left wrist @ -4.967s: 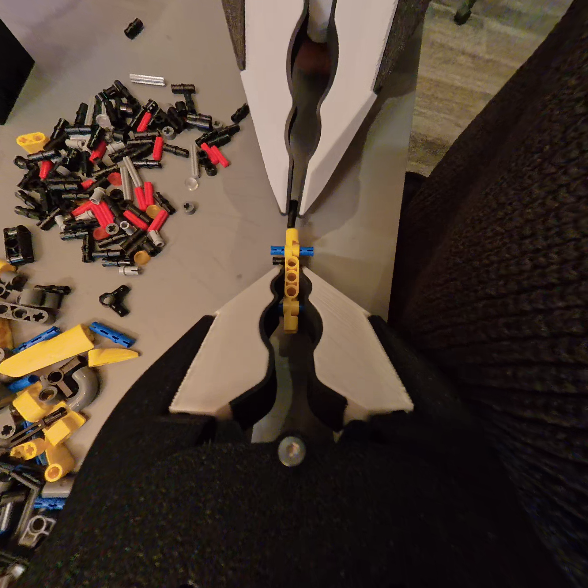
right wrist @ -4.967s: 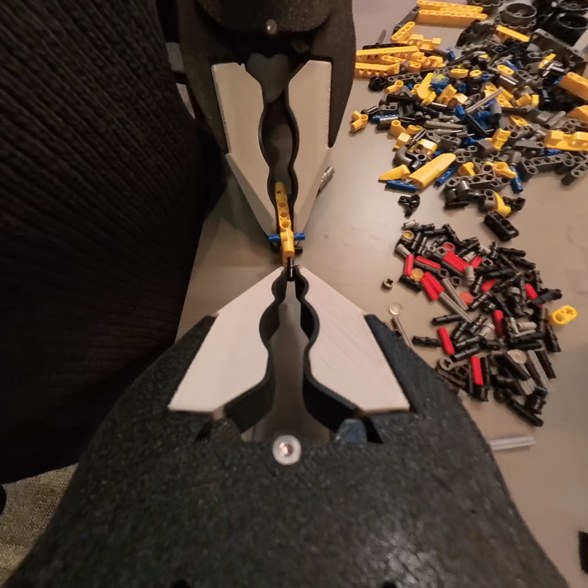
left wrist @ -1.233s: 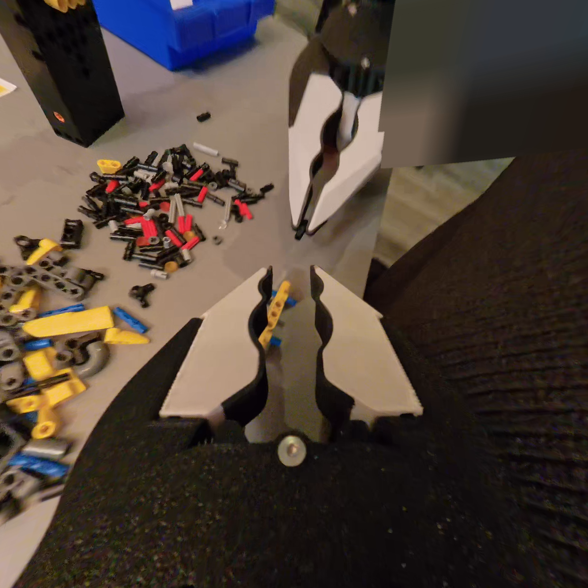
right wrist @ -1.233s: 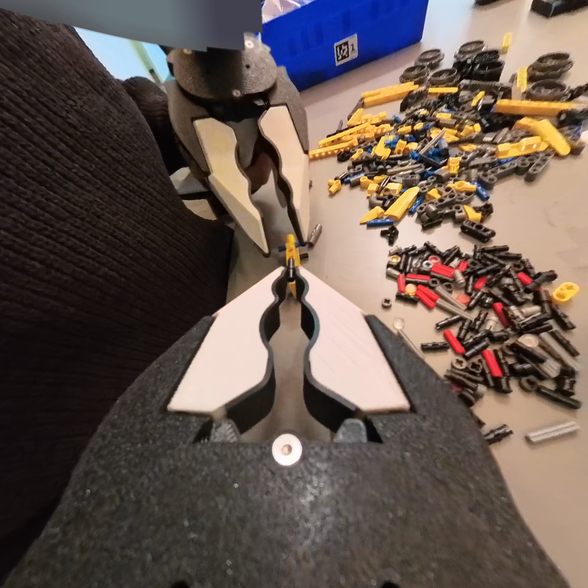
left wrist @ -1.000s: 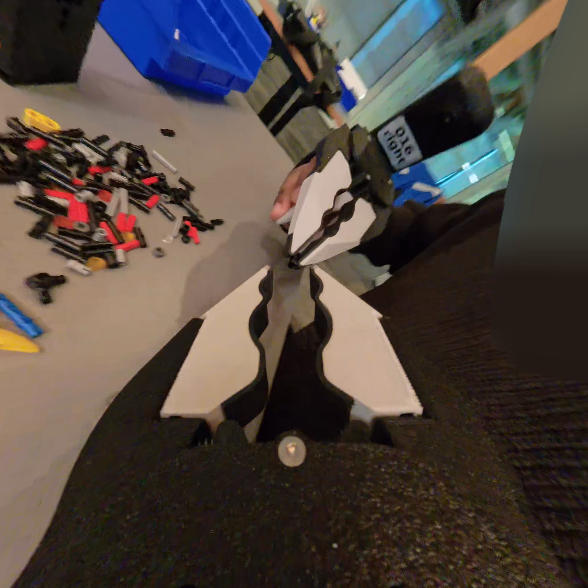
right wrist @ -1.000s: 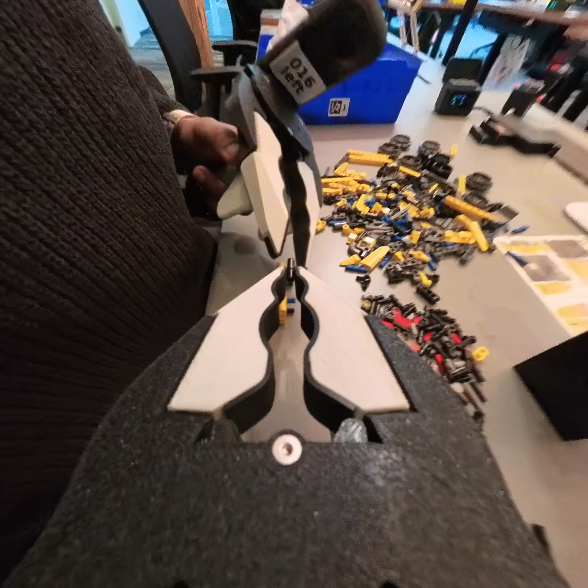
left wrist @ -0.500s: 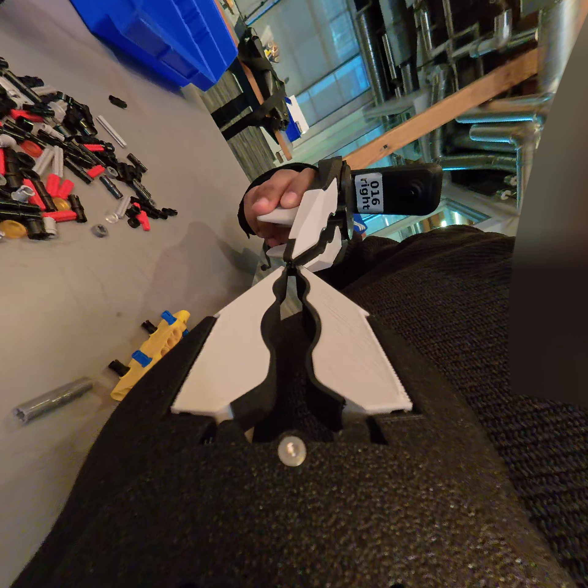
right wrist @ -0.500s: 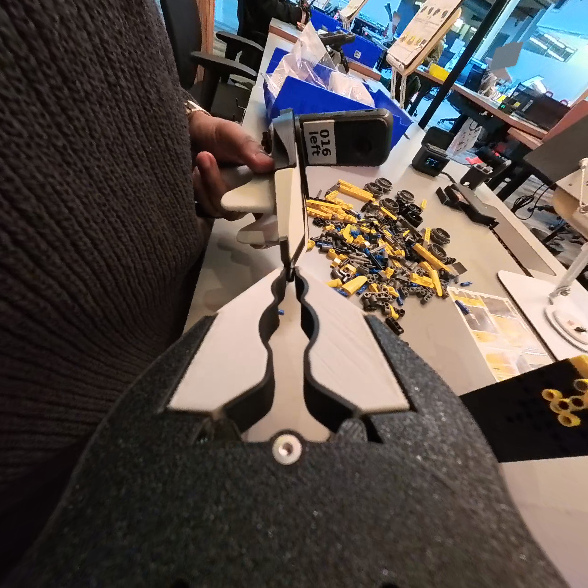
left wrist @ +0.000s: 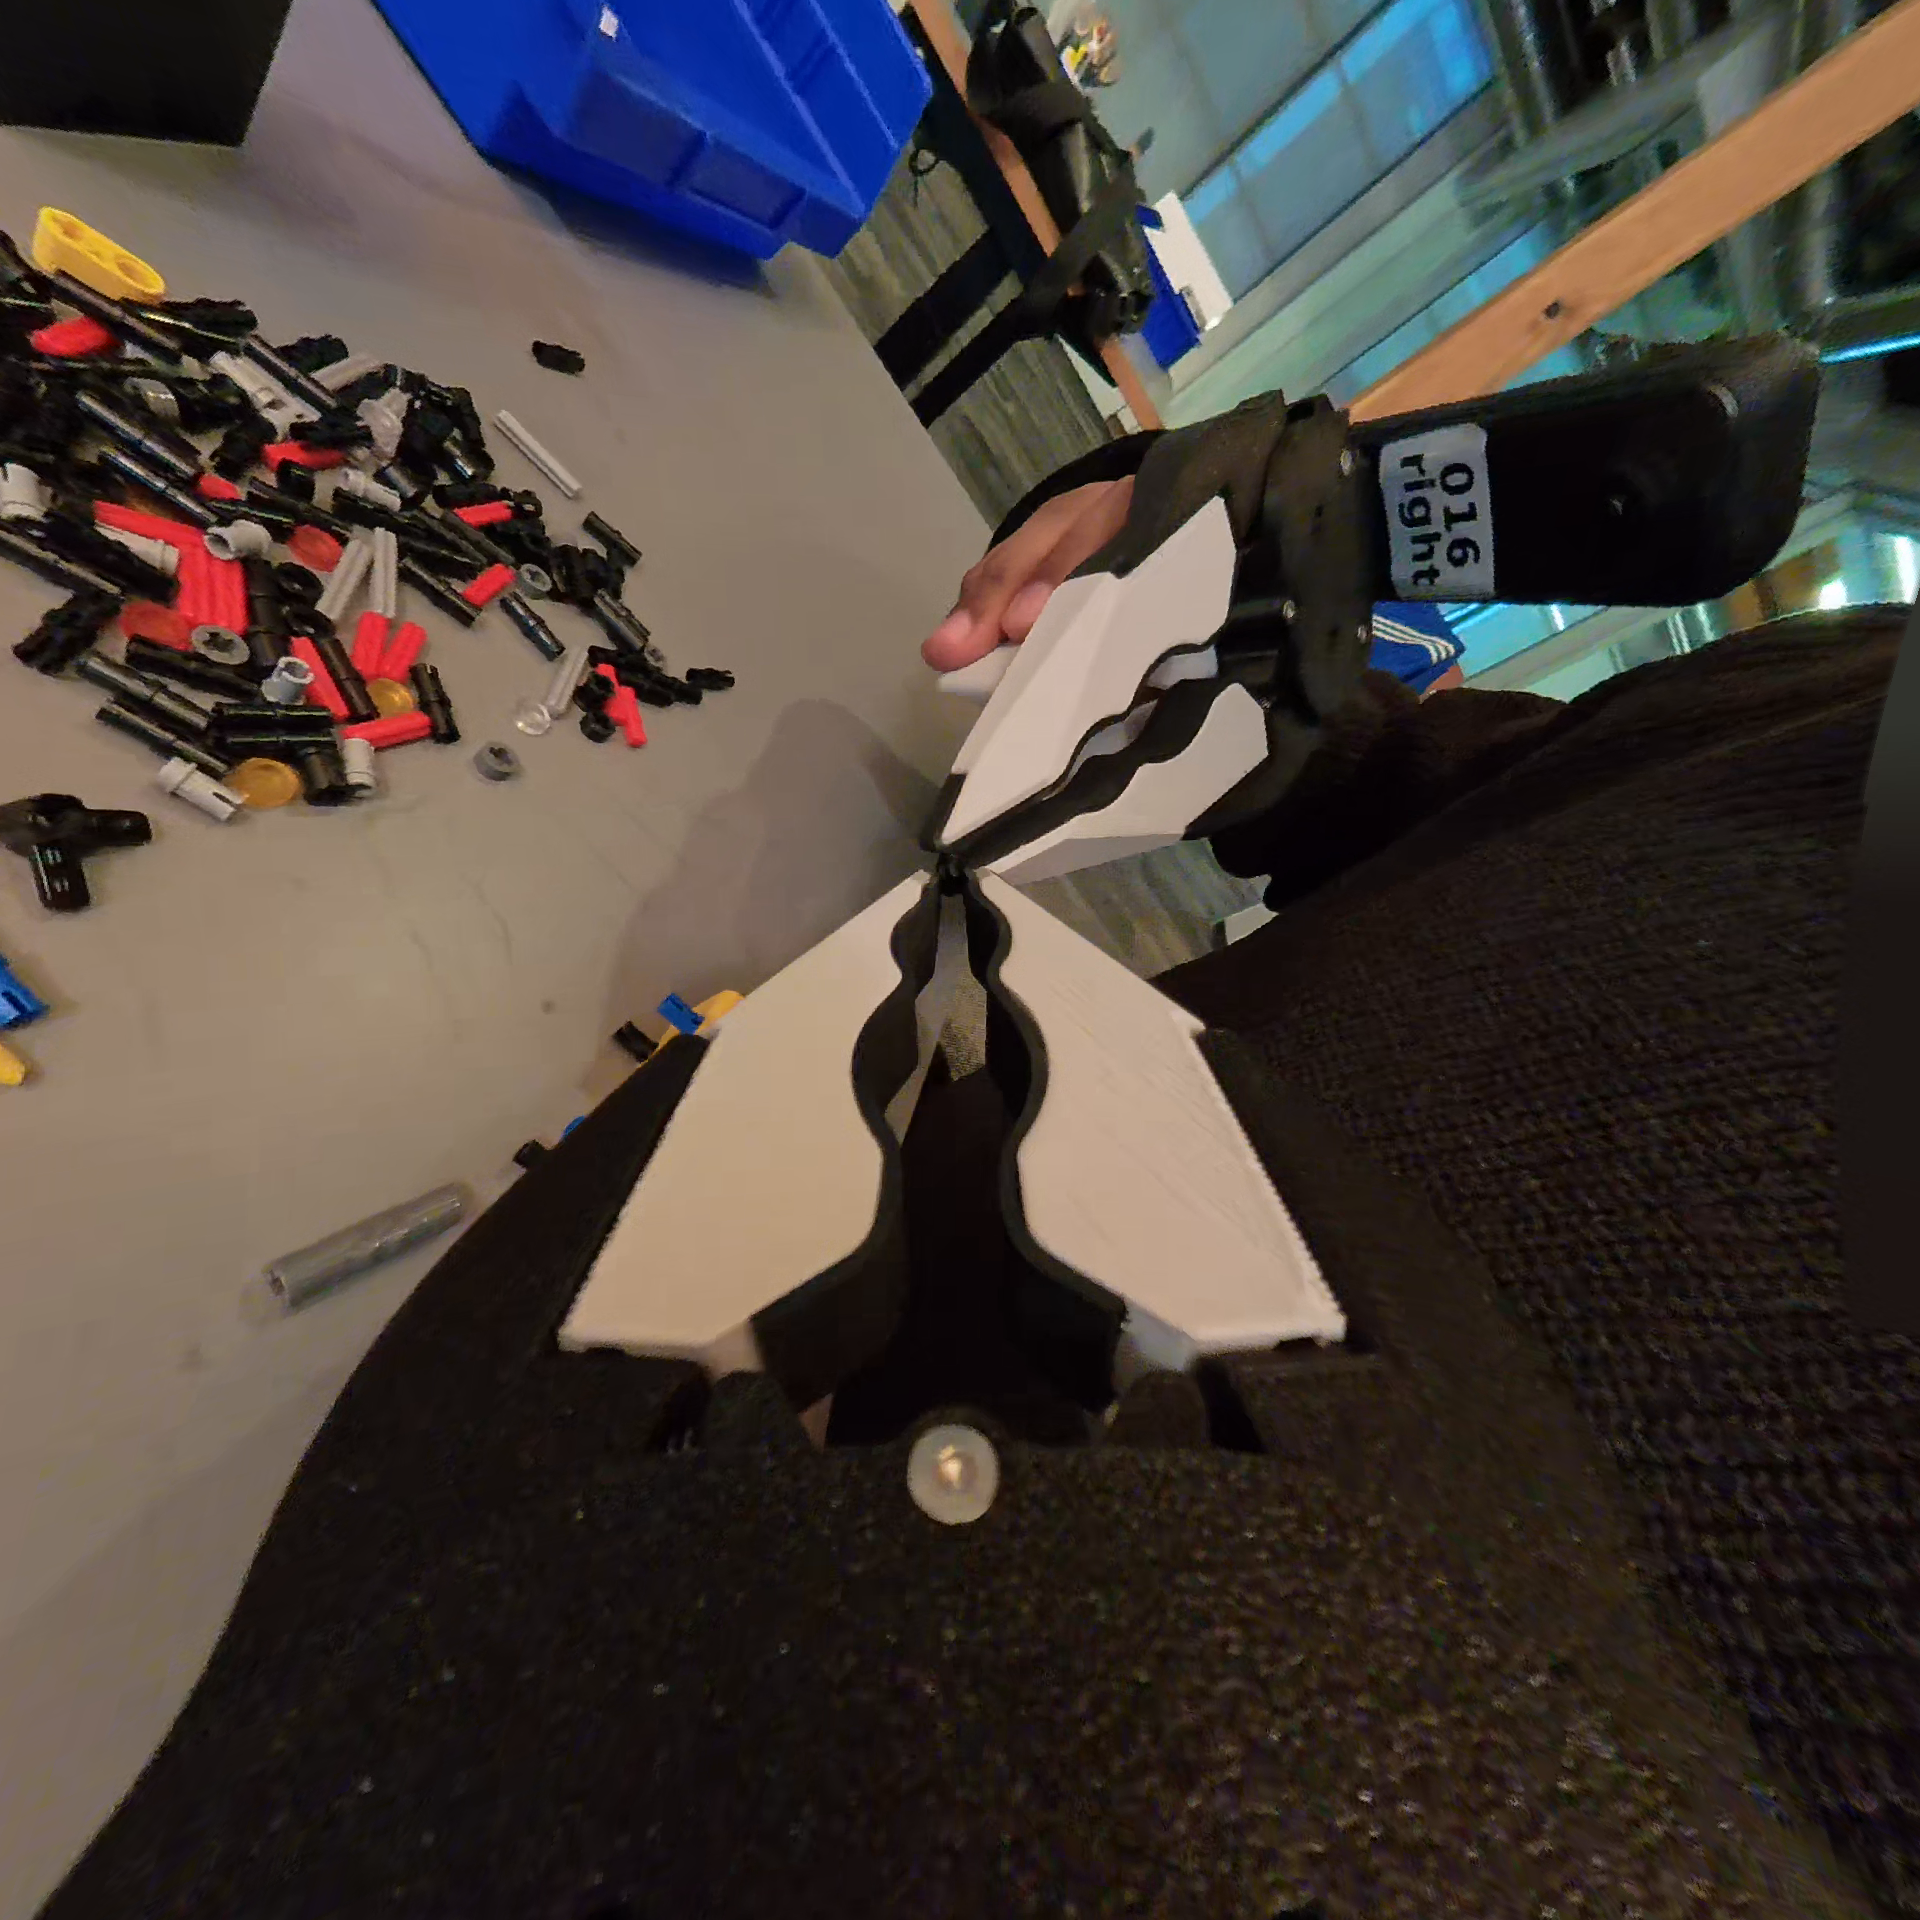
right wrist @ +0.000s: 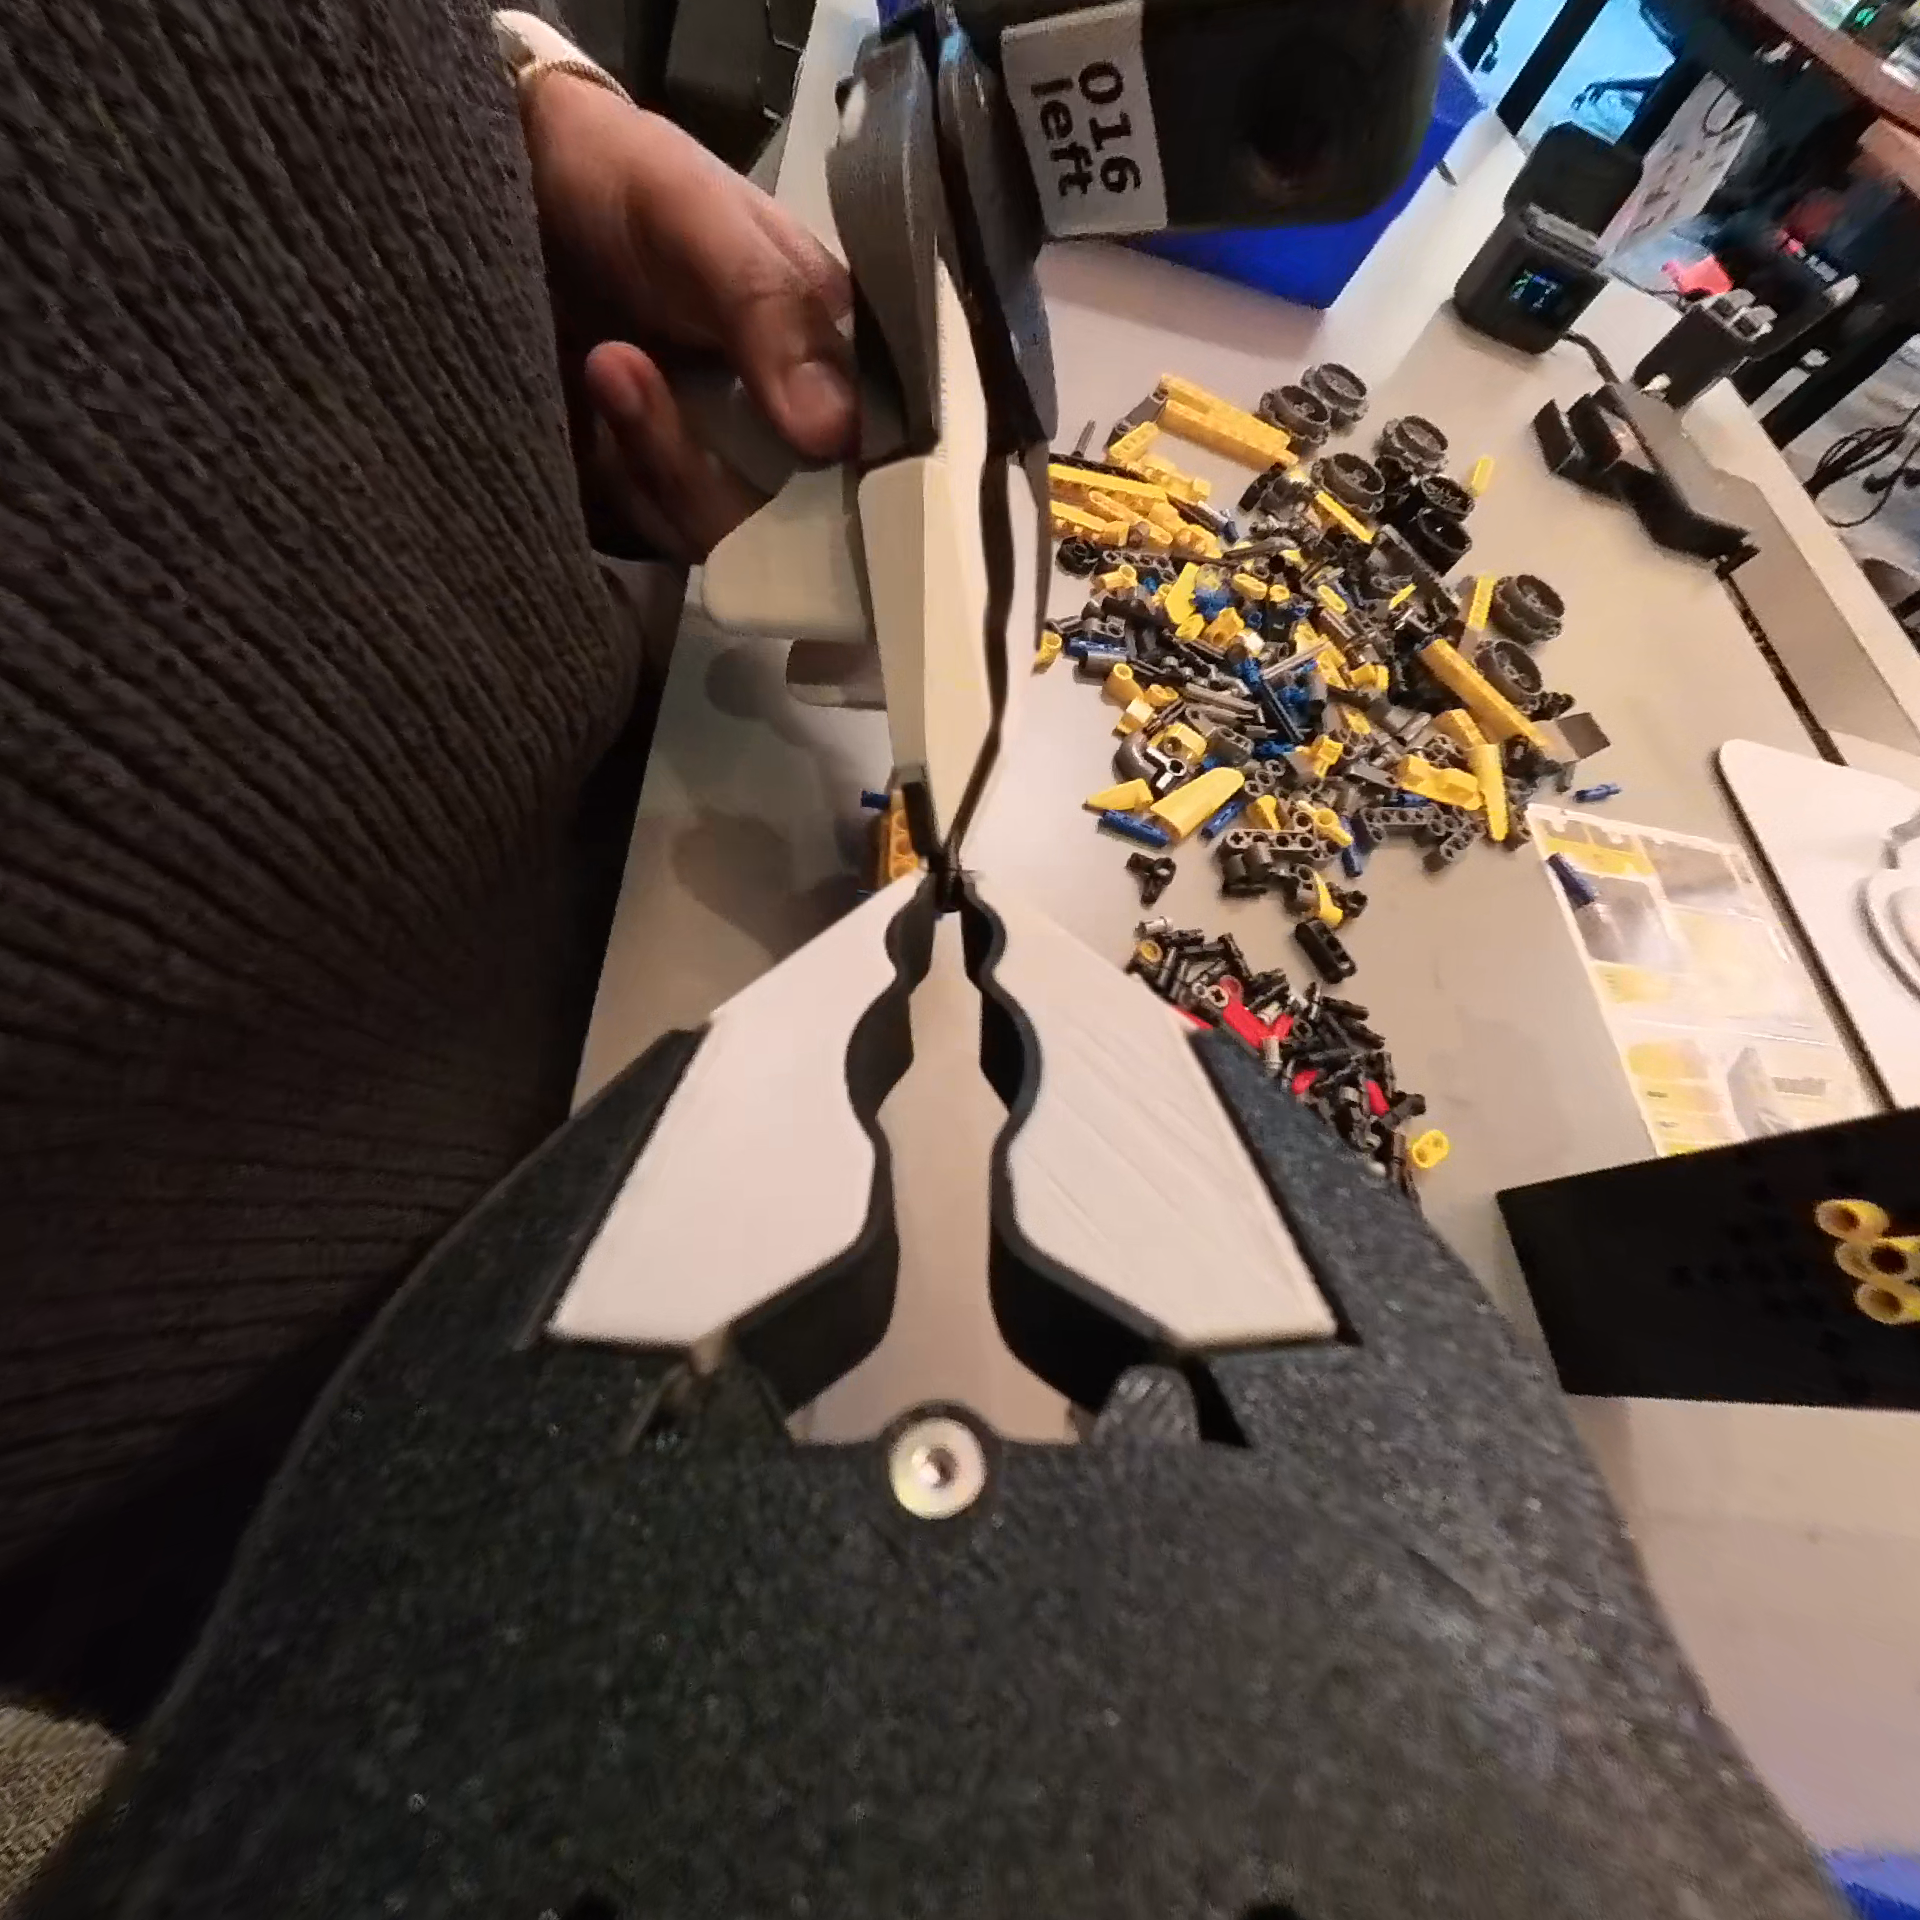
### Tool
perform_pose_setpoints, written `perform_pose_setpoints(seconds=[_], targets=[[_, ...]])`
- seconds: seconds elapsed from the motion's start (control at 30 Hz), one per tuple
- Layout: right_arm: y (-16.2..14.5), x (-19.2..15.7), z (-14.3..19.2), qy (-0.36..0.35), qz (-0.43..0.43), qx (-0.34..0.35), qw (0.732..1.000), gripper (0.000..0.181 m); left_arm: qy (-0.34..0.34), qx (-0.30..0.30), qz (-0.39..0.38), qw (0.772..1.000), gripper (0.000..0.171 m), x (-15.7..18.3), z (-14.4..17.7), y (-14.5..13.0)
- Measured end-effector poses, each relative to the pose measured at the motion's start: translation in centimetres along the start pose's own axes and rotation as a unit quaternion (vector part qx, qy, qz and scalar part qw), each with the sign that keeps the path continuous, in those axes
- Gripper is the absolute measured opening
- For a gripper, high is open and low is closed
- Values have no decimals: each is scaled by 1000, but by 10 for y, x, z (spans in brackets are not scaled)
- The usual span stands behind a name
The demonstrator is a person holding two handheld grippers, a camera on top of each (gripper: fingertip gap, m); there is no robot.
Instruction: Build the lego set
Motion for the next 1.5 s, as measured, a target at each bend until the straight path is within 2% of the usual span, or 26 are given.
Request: perform_pose_setpoints(seconds=[0.1,0.2,0.33,0.5,0.9,1.0,1.2,1.37,1.5], targets=[[1,1,-1,-5,-2,-17,1000,4,20,-1,-7,1000,5,-1,1,1],[-8,4,-5,-9,-16,-64,998,4,104,-29,-78,991,11,-2,9,3],[-24,3,-17,22,-76,-137,987,4,182,-101,-173,963,22,-4,9,-6],[-24,-3,-30,62,-108,-174,977,4,226,-177,-262,921,23,-6,-2,-16],[-15,-2,-39,93,-132,-225,961,4,188,-241,-267,914,22,-19,-1,-18],[-14,-1,-42,97,-125,-229,961,4,193,-254,-273,908,7,-23,-4,-22],[-13,2,-41,103,-111,-216,964,4,191,-272,-316,889,7,-23,-7,-23],[-14,0,-40,123,-74,-189,972,4,177,-280,-322,887,7,-25,-7,-21],[-19,0,-39,126,-79,-161,976,4,176,-282,-324,886,7,-26,-8,-21]])
Point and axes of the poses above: each gripper's, where its closed fingertips meet, z back along the fingers, y out of its top, x = y × z across the jaws, the point moved 10 cm from there along z, back along the fingers, and after that the axes turned 12 degrees about -y, right-handed, at the moved point
